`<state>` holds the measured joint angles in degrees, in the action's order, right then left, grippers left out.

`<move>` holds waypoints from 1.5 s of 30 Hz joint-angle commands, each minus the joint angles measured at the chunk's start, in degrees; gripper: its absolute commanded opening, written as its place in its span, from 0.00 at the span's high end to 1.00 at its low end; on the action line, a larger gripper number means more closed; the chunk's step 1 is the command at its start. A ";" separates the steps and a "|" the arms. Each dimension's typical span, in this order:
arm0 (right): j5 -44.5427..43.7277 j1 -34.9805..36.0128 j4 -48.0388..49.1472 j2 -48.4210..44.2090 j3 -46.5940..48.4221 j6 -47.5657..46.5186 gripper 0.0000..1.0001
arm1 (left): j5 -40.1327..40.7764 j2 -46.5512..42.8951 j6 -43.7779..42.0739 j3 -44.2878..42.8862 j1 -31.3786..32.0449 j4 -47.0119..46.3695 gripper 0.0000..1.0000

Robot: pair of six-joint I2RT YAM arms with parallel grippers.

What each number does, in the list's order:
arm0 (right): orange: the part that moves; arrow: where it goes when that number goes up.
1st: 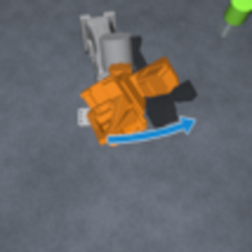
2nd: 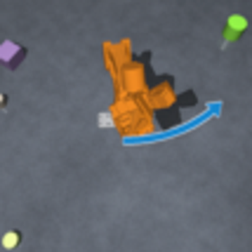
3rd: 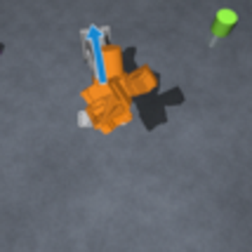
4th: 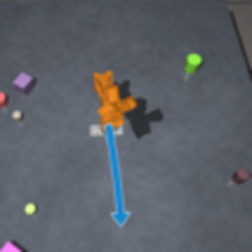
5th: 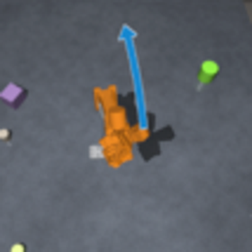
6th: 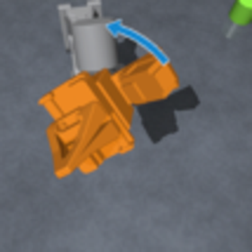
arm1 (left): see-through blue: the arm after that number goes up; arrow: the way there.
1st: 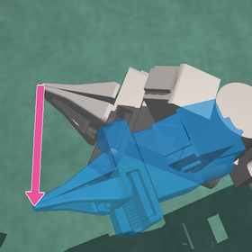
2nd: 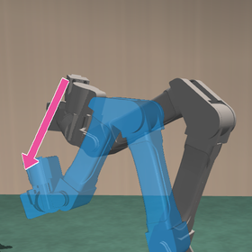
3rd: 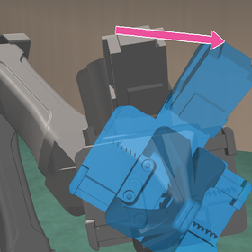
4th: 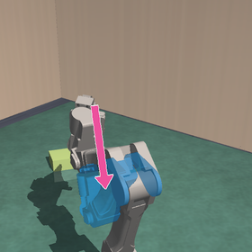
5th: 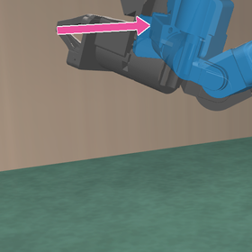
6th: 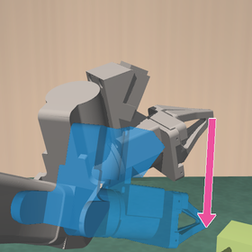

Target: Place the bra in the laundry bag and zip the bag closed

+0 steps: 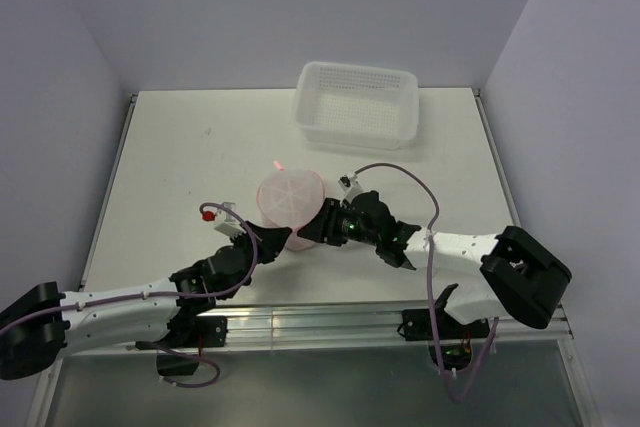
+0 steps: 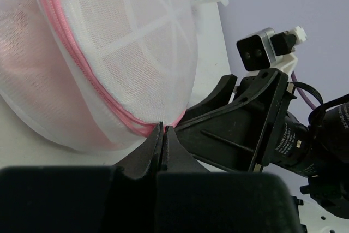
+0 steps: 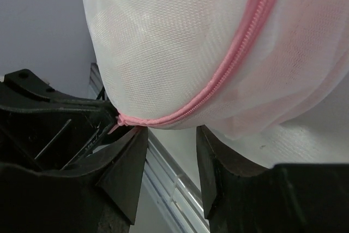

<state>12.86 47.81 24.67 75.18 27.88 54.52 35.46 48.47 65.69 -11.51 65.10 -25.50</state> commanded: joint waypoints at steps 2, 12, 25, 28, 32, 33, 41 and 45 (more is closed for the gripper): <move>-0.03 0.44 7.85 1.11 2.00 2.17 0.50 | 0.40 0.23 1.02 -0.62 1.08 -2.81 1.00; 0.59 0.53 8.64 -3.98 -0.98 1.11 0.43 | 1.19 -2.42 0.49 -1.32 1.17 -0.08 1.00; -1.87 0.35 10.75 0.85 1.74 3.04 0.80 | 0.92 -2.24 0.49 -1.50 1.34 -0.52 1.00; -3.71 0.35 10.40 -0.64 1.22 2.52 0.95 | 1.27 -2.85 0.49 -1.24 1.34 1.14 1.00; -2.76 -1.84 7.68 -1.26 0.78 0.76 1.00 | 3.55 -5.66 0.05 -1.06 1.34 7.64 1.00; -1.62 -4.28 7.59 -1.26 0.34 0.59 1.00 | 5.13 -7.67 -0.21 -0.63 1.34 9.39 1.00; 5.07 -17.57 2.24 -0.91 1.47 -3.63 1.00 | 10.76 -22.51 1.20 -0.53 1.17 30.83 1.00; 7.70 -20.04 -0.75 0.85 6.04 -6.17 1.00 | 11.30 -25.53 -0.30 -1.50 1.17 33.15 1.00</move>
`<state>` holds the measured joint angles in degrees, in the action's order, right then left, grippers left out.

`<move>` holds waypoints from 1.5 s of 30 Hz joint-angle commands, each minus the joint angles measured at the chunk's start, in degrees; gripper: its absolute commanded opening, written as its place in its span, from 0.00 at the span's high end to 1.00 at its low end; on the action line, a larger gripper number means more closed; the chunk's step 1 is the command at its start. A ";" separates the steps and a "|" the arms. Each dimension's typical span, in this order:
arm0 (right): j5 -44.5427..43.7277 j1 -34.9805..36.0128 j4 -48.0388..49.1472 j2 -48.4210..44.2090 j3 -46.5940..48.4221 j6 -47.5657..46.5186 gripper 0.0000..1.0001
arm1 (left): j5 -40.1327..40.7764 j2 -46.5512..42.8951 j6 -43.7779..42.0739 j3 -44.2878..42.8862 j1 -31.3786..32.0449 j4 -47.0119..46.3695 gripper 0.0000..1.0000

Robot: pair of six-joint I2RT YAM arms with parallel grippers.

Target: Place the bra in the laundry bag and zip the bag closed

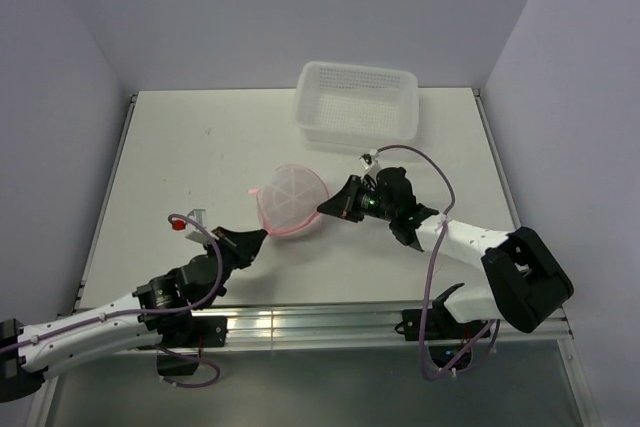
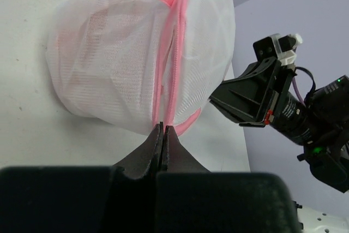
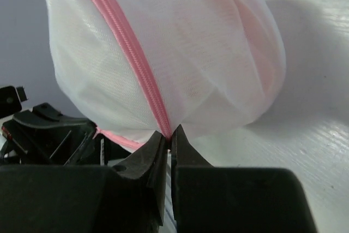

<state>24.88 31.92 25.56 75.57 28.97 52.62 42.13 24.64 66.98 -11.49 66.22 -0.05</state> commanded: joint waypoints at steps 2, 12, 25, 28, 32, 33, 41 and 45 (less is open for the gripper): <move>-3.26 -3.45 -3.84 0.81 6.97 -4.63 0.94 | 2.88 0.30 -2.64 -1.78 0.05 5.34 1.00; -10.64 4.71 -6.49 -11.93 -2.24 -2.44 0.19 | -0.65 17.18 -2.56 -3.80 0.14 -15.32 1.00; -8.28 12.20 11.78 -2.38 -1.99 7.75 0.42 | -5.30 22.20 -2.65 -3.99 0.14 -22.79 1.00; -8.36 12.46 14.25 0.45 -1.38 8.38 0.46 | -6.09 22.47 -1.68 -3.28 0.14 -23.32 1.00; -8.80 12.55 16.08 3.26 -0.84 9.60 0.54 | -6.97 22.46 -2.38 -3.19 0.14 -24.47 1.00; -8.80 12.46 16.71 3.53 -0.93 9.78 0.57 | -7.06 22.47 -2.55 -3.37 0.14 -24.47 1.00; -10.38 12.46 16.10 3.27 0.21 8.03 0.98 | -7.24 21.33 -2.12 -2.75 0.14 -22.98 1.00; -12.05 11.68 13.03 1.34 -0.23 6.09 1.00 | -5.13 17.64 -2.12 -2.75 0.14 -17.02 1.00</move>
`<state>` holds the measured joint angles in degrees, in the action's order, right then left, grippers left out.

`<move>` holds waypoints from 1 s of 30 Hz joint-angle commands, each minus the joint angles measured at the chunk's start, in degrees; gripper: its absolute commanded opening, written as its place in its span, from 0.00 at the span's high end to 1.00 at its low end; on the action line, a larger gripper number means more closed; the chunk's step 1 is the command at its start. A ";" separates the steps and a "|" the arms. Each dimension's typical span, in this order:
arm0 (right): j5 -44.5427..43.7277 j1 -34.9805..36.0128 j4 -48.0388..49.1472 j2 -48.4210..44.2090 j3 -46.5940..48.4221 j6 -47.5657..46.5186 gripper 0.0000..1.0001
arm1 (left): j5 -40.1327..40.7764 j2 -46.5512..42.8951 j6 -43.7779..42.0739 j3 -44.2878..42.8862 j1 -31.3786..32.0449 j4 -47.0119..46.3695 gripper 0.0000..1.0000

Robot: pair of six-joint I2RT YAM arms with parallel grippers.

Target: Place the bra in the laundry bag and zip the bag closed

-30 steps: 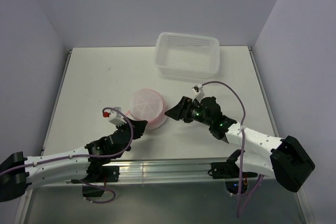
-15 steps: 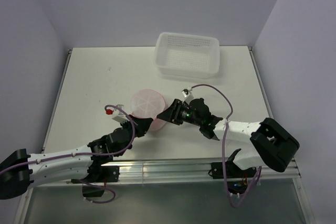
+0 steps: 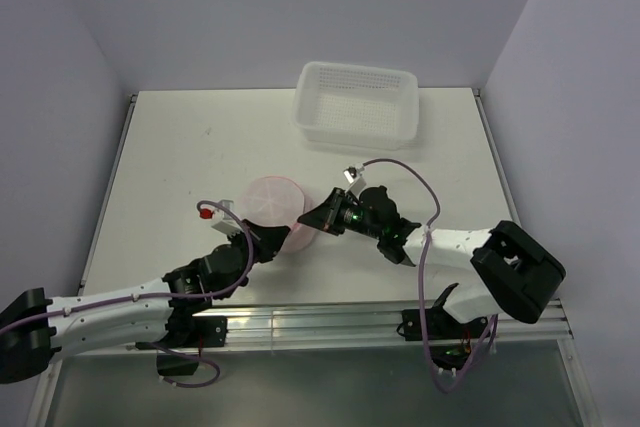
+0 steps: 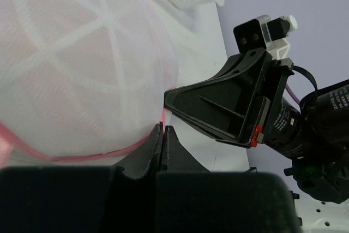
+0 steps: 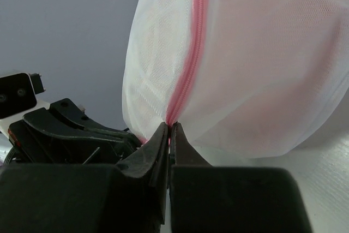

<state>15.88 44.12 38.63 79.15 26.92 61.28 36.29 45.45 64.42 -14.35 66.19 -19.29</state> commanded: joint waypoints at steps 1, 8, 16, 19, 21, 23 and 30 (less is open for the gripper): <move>-3.13 -1.74 -0.66 -2.86 1.39 -2.91 1.00 | 1.49 -5.26 0.35 0.28 0.16 3.46 1.00; 1.60 -10.97 -3.29 -3.74 1.20 -5.46 1.00 | 5.97 -15.55 0.97 0.73 0.16 17.95 1.00; 3.28 -14.67 -6.38 -2.34 4.90 -8.10 1.00 | 11.95 -25.67 1.41 -0.86 0.16 33.44 1.00; 3.81 -15.38 -6.99 -2.08 5.51 -8.54 1.00 | 14.41 -24.98 2.02 -2.17 0.16 37.56 1.00; 4.42 -15.47 -7.25 -2.07 5.52 -8.72 1.00 | 15.03 -24.27 2.20 -2.79 0.16 38.01 1.00; 4.51 -15.47 -7.69 -2.16 5.60 -8.89 1.00 | 14.60 -23.04 0.44 -2.70 0.16 35.91 1.00; 4.77 -15.47 -8.05 -1.38 5.34 -9.51 1.00 | 16.88 -19.88 -1.84 -4.63 0.16 34.93 1.00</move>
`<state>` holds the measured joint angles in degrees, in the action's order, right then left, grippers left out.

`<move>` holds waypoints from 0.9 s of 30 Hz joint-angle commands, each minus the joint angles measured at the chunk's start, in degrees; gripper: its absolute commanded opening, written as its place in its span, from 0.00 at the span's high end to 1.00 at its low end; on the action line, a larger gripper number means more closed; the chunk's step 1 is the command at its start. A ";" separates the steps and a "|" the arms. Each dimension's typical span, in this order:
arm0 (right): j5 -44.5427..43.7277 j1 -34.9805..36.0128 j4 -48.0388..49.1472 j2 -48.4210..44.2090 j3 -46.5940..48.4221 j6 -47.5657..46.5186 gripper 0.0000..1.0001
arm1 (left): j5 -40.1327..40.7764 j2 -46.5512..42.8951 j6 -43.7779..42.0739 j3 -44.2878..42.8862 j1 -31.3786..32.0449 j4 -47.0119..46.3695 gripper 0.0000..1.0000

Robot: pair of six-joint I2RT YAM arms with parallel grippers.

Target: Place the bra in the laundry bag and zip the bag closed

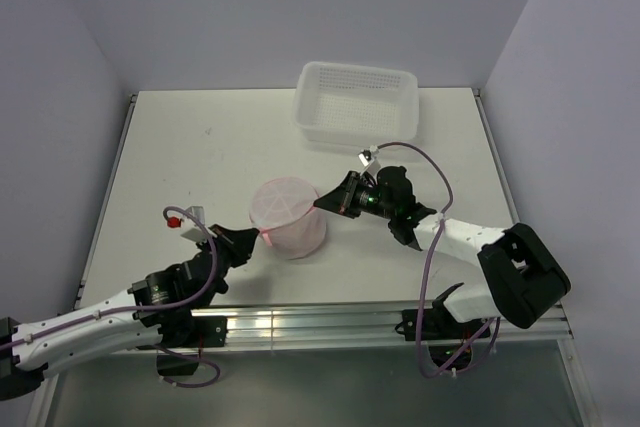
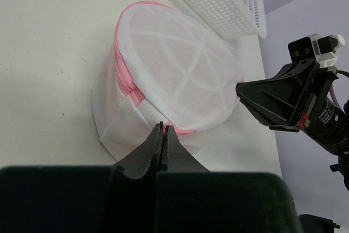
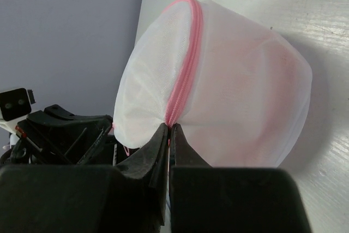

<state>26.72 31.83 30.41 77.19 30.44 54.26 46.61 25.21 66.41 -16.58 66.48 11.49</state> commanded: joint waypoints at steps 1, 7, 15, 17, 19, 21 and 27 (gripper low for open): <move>-6.07 -3.18 0.43 0.51 1.73 -2.32 1.00 | 6.82 0.71 -4.27 -3.01 -0.12 4.42 1.00; -5.89 -3.18 1.48 -0.37 3.04 -3.37 1.00 | 12.45 1.33 -6.27 -7.50 -0.12 8.91 1.00; -5.96 -1.52 1.14 -0.81 9.29 -3.54 1.00 | 13.68 5.98 -19.30 -10.49 -0.12 -6.04 0.98; -7.38 0.41 1.05 0.67 8.68 -4.51 1.00 | 14.03 7.30 -18.08 -10.76 -0.21 -4.56 0.92; -8.00 1.30 3.40 2.87 6.40 -3.82 1.00 | 13.69 7.22 -15.44 -10.32 -0.12 -3.06 0.72; -7.47 1.30 7.36 6.21 2.10 -2.24 1.00 | 13.07 6.08 -14.73 -9.53 -0.12 -2.52 0.55; -10.81 1.30 10.02 4.12 -3.54 -2.84 0.66 | 10.96 0.90 -16.75 -9.87 -0.12 -1.21 0.07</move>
<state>18.94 33.01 36.01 84.53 27.55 52.86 57.25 27.75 51.37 -25.47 66.50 9.61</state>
